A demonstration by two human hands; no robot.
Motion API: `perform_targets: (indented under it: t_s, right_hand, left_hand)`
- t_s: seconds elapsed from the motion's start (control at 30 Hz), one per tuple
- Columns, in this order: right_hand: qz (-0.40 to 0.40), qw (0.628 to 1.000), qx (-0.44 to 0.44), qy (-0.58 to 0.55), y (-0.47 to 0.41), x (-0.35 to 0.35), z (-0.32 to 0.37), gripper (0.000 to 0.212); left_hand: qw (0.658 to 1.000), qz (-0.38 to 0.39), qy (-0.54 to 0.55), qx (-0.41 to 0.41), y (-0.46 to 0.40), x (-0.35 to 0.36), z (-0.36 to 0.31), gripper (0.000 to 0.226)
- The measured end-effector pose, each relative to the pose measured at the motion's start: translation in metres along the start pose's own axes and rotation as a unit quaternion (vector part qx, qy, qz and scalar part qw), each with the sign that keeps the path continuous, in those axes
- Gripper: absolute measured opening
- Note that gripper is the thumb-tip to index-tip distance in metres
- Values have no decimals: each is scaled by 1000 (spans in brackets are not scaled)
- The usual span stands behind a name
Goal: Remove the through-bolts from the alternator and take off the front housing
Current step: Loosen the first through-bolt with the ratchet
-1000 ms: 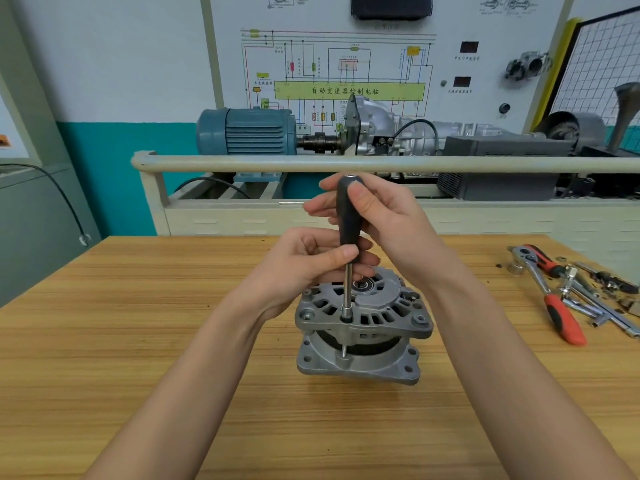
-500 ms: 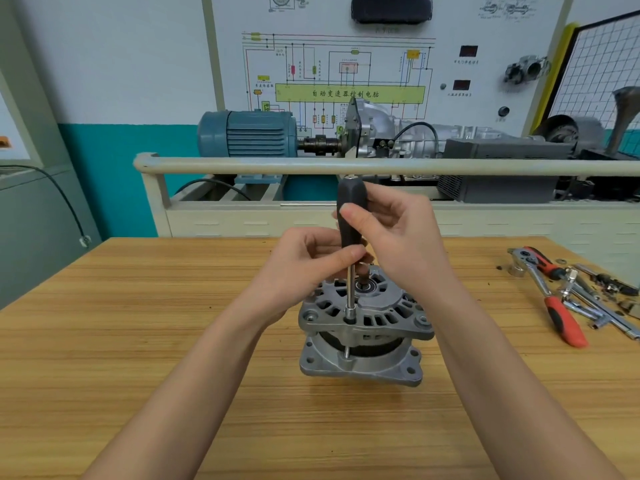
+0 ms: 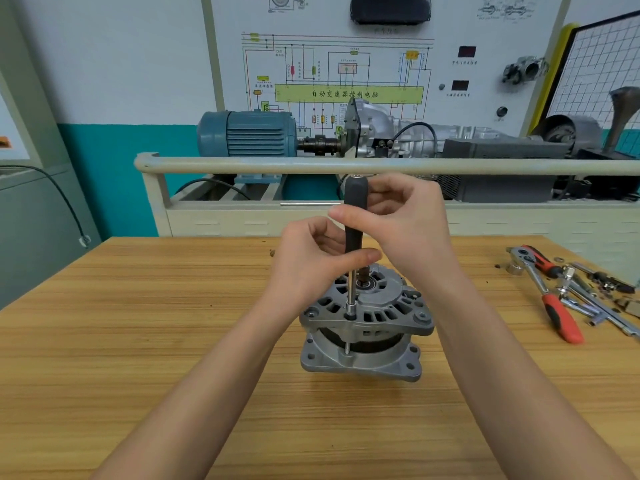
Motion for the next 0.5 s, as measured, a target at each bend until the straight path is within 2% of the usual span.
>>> perform_targets:
  t_s: [0.1,0.17,0.27,0.37,0.5]
  right_hand:
    - [15,1000,-12,-21,1,2,0,26]
    - [29,999,-13,-31,1,1,-1,25]
    - [65,996,7,-58,3,1,-4,19]
    - [117,985,38,-124,6,2,-7,21]
    - [169,977,44,-125,3,2,-3,17]
  left_hand:
    - [999,29,1,-16,-2,-2,2,27]
    - [992,104,64,-16,-4,0,4,27]
    - [962,191,193,-20,-4,4,7,27]
    - [951,186,245,-23,-4,3,10,27]
    - [973,129,191,-5,-4,-2,10,26]
Point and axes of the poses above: each hand's wrist, its own y-axis away from the middle knuckle, its own x-axis out of the palm, z = x × y, the point moved 5 cm from there along -y, towards the middle knuckle, and after that the axes turned 15 degrees about z, right-handed, at the moved point
